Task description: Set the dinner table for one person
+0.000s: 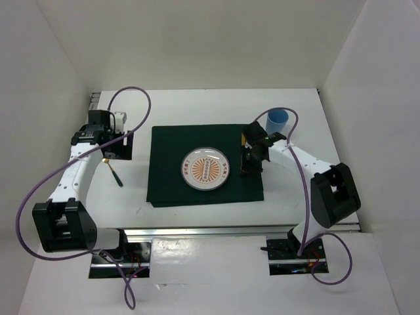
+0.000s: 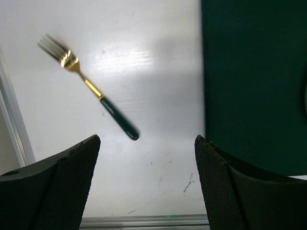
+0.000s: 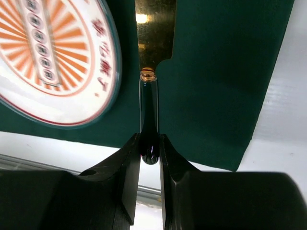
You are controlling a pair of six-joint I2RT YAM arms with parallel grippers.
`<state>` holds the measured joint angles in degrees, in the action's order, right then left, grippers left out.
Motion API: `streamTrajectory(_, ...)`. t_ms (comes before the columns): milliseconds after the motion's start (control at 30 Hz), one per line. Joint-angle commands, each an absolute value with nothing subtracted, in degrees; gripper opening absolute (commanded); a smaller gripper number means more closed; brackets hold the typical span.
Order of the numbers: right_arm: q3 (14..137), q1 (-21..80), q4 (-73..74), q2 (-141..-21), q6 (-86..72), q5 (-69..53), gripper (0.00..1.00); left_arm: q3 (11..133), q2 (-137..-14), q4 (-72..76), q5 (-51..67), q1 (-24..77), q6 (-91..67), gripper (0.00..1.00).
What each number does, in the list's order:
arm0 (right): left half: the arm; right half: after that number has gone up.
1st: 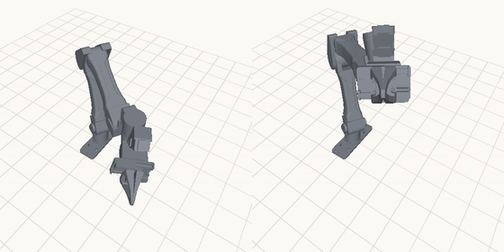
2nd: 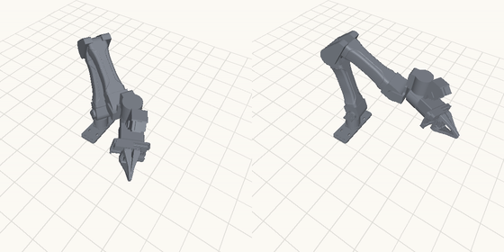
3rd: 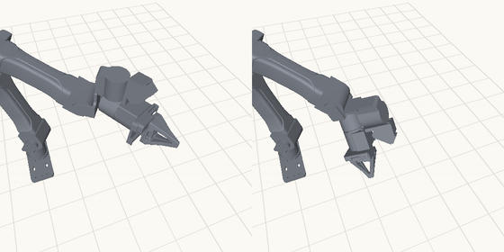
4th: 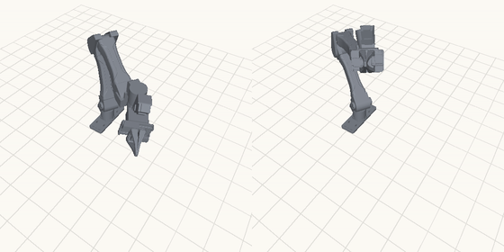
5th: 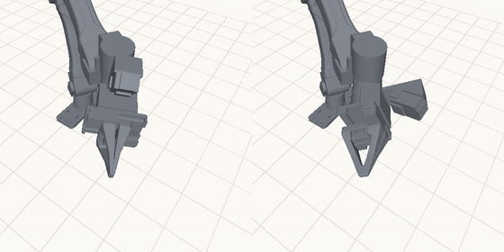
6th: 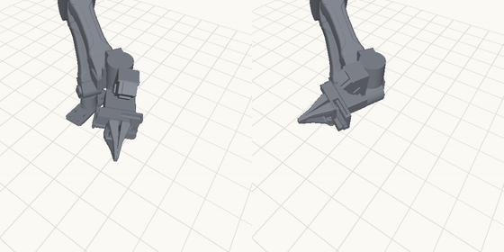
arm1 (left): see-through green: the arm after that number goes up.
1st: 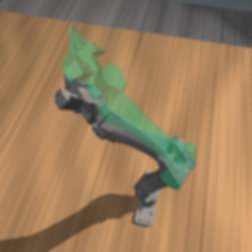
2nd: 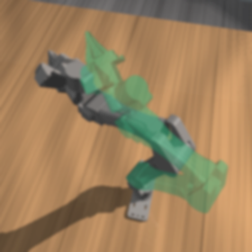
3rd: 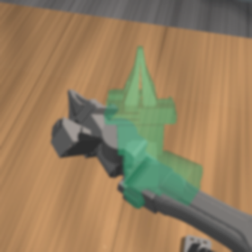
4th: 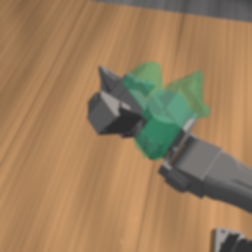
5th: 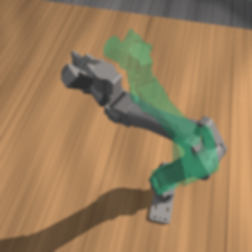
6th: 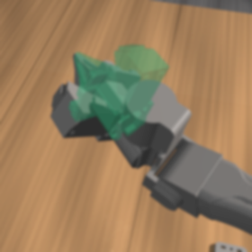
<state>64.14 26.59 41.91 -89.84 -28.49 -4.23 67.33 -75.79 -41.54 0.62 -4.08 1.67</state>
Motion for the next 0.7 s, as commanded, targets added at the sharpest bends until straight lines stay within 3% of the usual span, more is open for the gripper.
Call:
streamTrajectory(0,60.74,25.41,40.44,-90.44,-26.20,-8.25,0.00,64.78,-78.13,-39.81,-3.52,-6.59,2.81,0.86)
streamTrajectory(300,61.08,25.40,39.64,-100.19,-21.88,-9.58,0.00,63.54,-81.30,-38.77,-0.88,-9.05,2.81,0.83)
streamTrajectory(667,63.36,24.35,37.53,-102.04,-22.94,-8.79,0.00,61.96,-81.30,-38.76,-2.64,-9.67,3.43,0.83)
